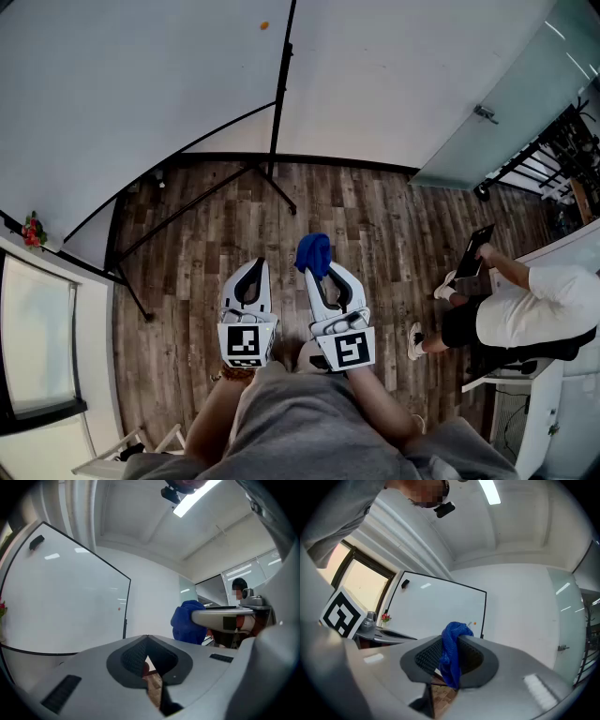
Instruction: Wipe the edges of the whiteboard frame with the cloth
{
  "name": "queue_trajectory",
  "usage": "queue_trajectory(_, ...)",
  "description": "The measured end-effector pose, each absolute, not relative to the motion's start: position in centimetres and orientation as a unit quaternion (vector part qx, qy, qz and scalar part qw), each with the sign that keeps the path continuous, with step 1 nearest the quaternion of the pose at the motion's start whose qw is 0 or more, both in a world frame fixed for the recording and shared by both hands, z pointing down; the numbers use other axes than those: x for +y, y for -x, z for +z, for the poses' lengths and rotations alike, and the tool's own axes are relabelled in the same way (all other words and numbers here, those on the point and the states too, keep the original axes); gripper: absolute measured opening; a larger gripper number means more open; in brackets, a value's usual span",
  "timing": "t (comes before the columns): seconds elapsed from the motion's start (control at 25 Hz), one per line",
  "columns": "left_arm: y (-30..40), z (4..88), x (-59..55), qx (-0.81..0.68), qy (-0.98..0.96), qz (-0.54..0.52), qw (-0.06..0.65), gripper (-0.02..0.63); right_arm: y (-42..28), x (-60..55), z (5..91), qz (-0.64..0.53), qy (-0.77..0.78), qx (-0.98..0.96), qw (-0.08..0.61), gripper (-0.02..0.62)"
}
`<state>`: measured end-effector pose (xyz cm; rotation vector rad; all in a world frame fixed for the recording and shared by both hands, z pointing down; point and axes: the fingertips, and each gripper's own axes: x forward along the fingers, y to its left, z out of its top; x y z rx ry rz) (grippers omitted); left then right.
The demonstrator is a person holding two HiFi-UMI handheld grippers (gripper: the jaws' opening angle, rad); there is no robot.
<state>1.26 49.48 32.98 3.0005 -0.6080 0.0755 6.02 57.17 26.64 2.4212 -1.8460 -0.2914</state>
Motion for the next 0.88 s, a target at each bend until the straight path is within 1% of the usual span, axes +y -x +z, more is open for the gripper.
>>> queue_trajectory(0.12,-1.2,33.3,48.2,-0.197,-0.979,0.025,0.041,0.006,-6.5,56.5,28.0,-0.073,-0.795,-0.600,0.044,0.097)
queue_trajectory(0.28,-2.1,33.8,46.8,-0.196,-0.979,0.030,0.036,0.006,-9.4,55.6,30.1,-0.051,-0.802,-0.593,0.050,0.100)
queue_trajectory(0.36,-2.9,34.2,45.9,-0.200,-0.979,0.033,0.034,0.006,-11.2,54.9,30.7,-0.041,-0.804,-0.592,0.035,0.100)
queue_trajectory(0.52,-5.0,35.0,43.4,-0.213,-0.976,0.046,0.025,0.006,-15.1,52.3,31.3,-0.003,-0.802,-0.596,-0.033,0.101)
queue_trajectory(0.72,-9.3,35.7,40.4,-0.216,-0.974,0.068,0.013,0.006,-20.2,47.4,32.2,0.003,-0.789,-0.612,-0.048,0.101)
queue_trajectory(0.88,-14.2,35.8,37.9,-0.211,-0.974,0.084,-0.007,0.006,-25.6,43.8,32.4,0.009,-0.784,-0.618,-0.063,0.101)
